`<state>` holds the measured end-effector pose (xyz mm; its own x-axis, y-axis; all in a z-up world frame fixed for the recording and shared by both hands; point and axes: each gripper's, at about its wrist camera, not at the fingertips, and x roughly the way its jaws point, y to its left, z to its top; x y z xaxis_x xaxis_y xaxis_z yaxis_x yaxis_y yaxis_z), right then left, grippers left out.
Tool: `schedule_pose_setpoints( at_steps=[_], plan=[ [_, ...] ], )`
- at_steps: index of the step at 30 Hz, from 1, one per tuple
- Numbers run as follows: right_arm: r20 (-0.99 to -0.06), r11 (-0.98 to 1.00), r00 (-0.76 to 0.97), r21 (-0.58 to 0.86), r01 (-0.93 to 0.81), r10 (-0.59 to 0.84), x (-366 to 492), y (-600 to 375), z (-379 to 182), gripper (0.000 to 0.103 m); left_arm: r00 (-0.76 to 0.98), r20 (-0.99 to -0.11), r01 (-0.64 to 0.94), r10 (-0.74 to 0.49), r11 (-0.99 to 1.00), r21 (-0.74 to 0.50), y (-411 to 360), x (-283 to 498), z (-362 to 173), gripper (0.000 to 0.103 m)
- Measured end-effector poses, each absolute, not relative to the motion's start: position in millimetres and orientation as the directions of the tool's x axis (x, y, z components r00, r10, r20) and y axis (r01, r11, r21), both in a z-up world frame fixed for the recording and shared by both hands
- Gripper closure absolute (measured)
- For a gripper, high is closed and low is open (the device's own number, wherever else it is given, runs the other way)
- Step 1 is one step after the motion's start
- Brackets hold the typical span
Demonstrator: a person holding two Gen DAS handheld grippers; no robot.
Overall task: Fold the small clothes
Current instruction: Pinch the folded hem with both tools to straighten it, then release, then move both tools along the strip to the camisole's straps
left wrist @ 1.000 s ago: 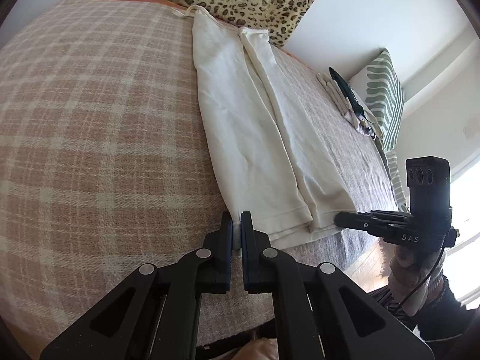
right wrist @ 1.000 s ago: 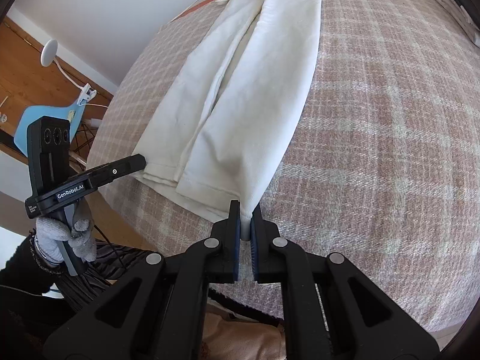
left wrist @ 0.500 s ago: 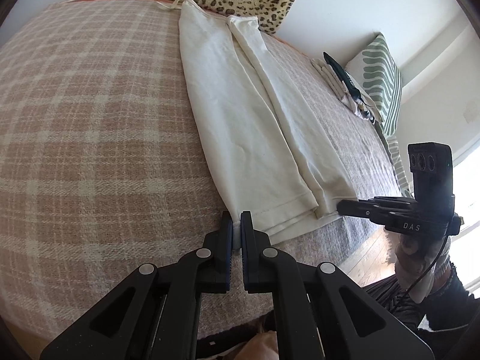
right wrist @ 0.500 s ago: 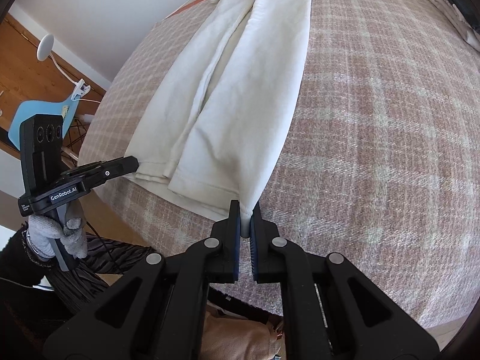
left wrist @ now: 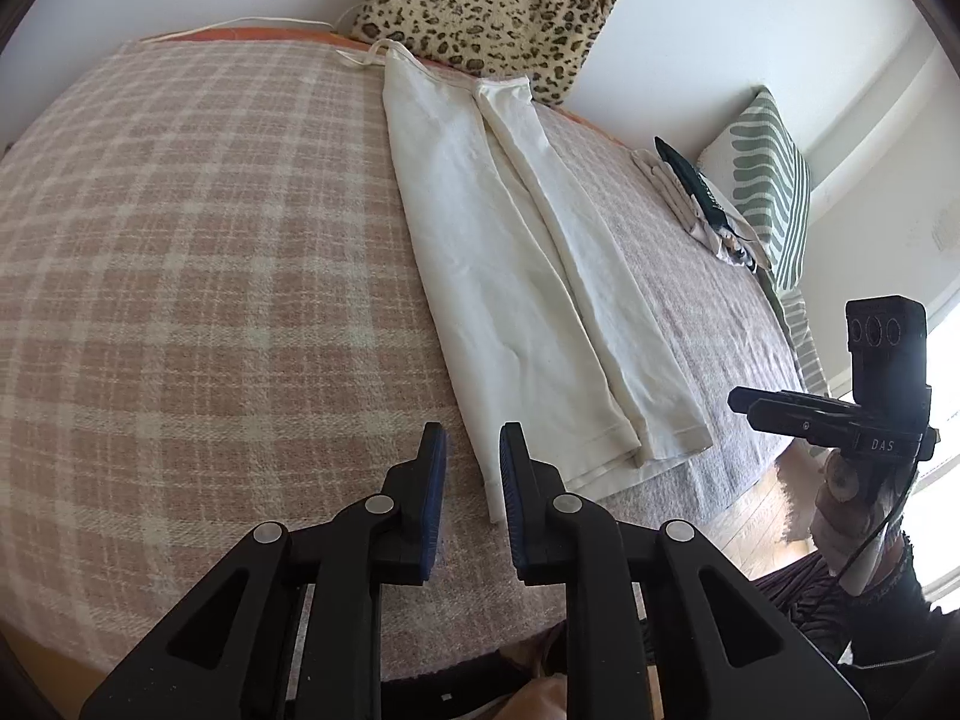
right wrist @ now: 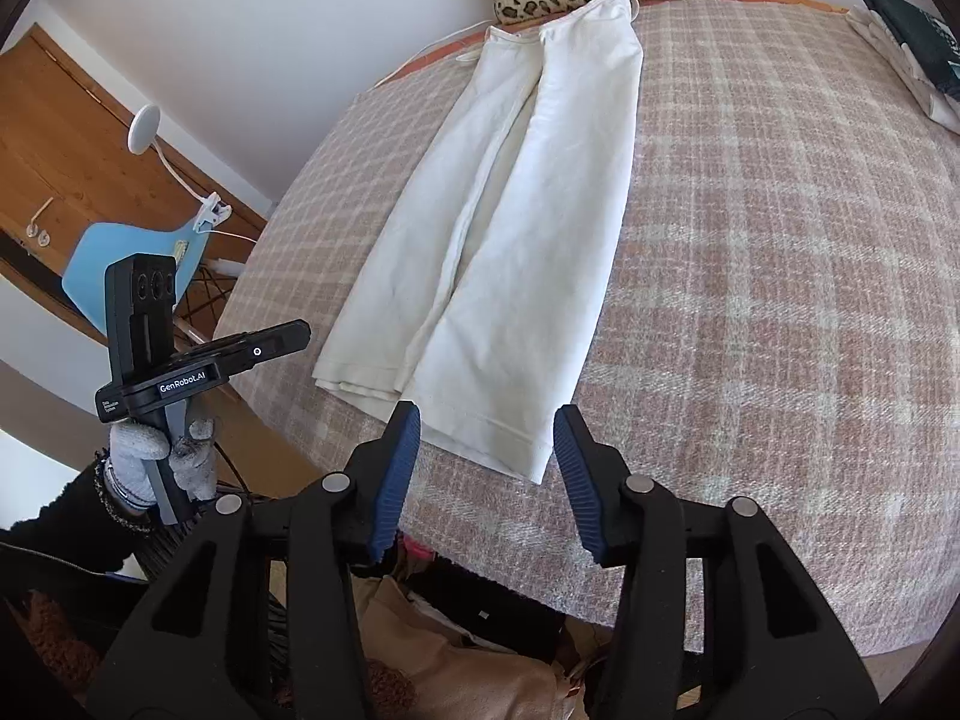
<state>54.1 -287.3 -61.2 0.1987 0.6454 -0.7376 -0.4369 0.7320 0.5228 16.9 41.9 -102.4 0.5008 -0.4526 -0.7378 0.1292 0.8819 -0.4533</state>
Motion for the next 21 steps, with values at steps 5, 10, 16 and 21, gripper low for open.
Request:
schedule_pose_setpoints(
  at_steps=[5,10,16,21],
  plan=[
    [-0.723,0.759,0.274,0.513,-0.402,0.634,66.6,-303.0,-51.0,0.054,0.552,-0.721,0.086,-0.419,0.889,-0.451,57.5,29.3,-87.7,0.081],
    [-0.72,0.785,0.327,0.5,-0.367,0.612,87.4,-314.6,-45.7,0.054,0.562,-0.71,0.05,-0.424,0.874,-0.483,67.0,51.1,-80.3,0.076],
    [-0.713,0.799,0.366,0.498,-0.336,0.598,111.5,-315.2,-43.7,0.054,0.567,-0.708,0.043,-0.421,0.873,-0.485,71.7,84.1,-76.7,0.059],
    [-0.702,0.823,0.429,0.487,-0.293,0.569,134.4,-323.5,-42.9,0.054,0.562,-0.696,0.055,-0.447,0.86,-0.508,75.2,116.0,-76.8,0.059]
  ],
)
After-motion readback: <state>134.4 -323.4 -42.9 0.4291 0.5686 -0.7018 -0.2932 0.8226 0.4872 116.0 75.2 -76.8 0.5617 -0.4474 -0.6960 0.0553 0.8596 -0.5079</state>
